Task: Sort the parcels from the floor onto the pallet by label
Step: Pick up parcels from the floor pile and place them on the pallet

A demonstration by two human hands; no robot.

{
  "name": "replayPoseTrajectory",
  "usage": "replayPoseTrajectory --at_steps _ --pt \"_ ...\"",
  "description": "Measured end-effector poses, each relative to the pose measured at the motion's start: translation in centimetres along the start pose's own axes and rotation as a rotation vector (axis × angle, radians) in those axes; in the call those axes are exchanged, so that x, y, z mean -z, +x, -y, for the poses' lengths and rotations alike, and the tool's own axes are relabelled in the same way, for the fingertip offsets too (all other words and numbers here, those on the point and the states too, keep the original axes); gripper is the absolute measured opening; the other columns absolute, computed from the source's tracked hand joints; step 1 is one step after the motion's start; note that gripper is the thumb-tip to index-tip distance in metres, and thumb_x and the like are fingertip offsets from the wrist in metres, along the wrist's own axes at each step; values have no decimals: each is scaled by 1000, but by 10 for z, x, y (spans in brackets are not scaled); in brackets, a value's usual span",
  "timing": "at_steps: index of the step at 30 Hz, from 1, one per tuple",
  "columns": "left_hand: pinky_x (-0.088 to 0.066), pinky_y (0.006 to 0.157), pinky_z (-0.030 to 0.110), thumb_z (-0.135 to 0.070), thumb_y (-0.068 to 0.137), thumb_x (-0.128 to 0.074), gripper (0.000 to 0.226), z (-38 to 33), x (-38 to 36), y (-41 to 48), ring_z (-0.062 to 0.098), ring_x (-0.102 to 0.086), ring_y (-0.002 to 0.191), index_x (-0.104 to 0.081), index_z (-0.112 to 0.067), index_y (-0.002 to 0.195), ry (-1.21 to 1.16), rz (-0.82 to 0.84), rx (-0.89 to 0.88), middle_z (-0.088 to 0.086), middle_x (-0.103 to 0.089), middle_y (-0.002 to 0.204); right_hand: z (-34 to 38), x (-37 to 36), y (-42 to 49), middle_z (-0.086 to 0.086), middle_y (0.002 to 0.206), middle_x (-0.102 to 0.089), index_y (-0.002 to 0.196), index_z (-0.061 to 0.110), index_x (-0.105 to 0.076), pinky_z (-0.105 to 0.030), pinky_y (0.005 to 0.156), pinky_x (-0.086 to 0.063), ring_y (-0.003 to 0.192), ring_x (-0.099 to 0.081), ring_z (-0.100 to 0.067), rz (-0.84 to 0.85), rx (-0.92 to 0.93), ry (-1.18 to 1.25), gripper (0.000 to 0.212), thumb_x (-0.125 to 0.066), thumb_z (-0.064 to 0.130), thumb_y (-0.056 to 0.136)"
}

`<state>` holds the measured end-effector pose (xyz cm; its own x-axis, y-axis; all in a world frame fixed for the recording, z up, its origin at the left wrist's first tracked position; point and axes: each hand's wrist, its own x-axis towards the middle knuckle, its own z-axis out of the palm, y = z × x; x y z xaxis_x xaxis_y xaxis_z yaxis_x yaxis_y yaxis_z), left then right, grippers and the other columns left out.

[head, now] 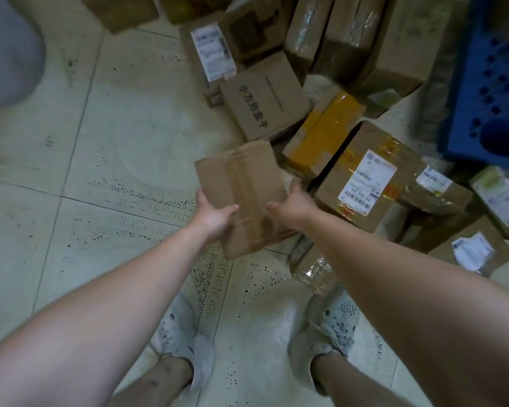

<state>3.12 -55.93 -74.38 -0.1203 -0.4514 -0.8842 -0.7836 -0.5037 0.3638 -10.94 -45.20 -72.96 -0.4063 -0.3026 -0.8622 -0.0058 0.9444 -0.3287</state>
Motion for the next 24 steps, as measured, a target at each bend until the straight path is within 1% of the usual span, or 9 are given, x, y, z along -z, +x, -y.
replayPoseTrajectory --at_steps 2,5,7,10,14,16,18,21,24 --pt "-44 98 47 -22 87 -65 92 3 -5 3 30 -51 119 2 -27 149 -75 -38 20 7 -43 143 -6 -9 3 -9 139 -44 145 21 -25 -40 95 -47 122 -49 -29 40 -19 105 68 -64 28 90" --pt "-46 83 33 -16 85 -67 59 -3 5 -15 24 -57 104 -37 -15 137 -55 -54 -34 8 -57 129 -1 -8 -17 -8 140 -45 146 19 -27 -40 99 -46 122 -49 -28 38 -7 167 68 -65 26 89" --pt "-45 80 31 -10 84 -67 53 -15 20 -42 21 -58 98 -44 -13 131 -58 -25 -85 8 -61 122 10 5 -44 -9 139 -45 147 18 -25 -36 95 -45 118 -50 -26 7 22 173 70 -64 28 90" --pt "-47 78 30 -6 82 -68 75 -44 50 -101 17 -58 99 -28 -22 144 -94 29 -179 0 -57 119 36 35 -100 -8 136 -50 145 18 -27 -31 85 -45 102 -50 -18 -35 80 232 68 -64 30 89" --pt "-50 88 37 -8 82 -69 90 -95 89 -198 19 -58 107 -13 -33 148 -89 71 -307 1 -54 126 82 78 -198 -8 134 -48 145 23 -24 -44 90 -52 111 -53 -25 -114 125 295 71 -63 35 87" --pt "-47 95 41 -8 82 -69 91 -123 111 -247 19 -57 109 -11 -34 148 -62 88 -383 1 -53 128 104 98 -250 -6 133 -48 146 28 -22 -36 73 -55 107 -54 -24 -160 164 337 71 -62 36 88" --pt "-47 96 43 -12 83 -69 89 -151 129 -295 20 -56 110 -13 -37 146 -32 137 -436 1 -52 128 119 120 -304 -3 134 -48 146 30 -20 -26 63 -47 101 -51 -18 -224 188 378 71 -62 36 89" --pt "-48 91 41 -17 83 -70 86 -190 144 -366 20 -53 110 -15 -37 145 36 214 -522 0 -48 129 127 151 -384 -2 135 -48 147 31 -20 -33 76 -49 106 -51 -19 -317 217 453 70 -61 36 89" --pt "-51 75 36 -23 82 -71 80 -220 142 -437 17 -53 104 -20 -34 144 126 265 -597 0 -48 127 120 185 -456 -2 136 -47 148 29 -19 -35 81 -50 113 -51 -21 -403 247 497 71 -61 36 90"
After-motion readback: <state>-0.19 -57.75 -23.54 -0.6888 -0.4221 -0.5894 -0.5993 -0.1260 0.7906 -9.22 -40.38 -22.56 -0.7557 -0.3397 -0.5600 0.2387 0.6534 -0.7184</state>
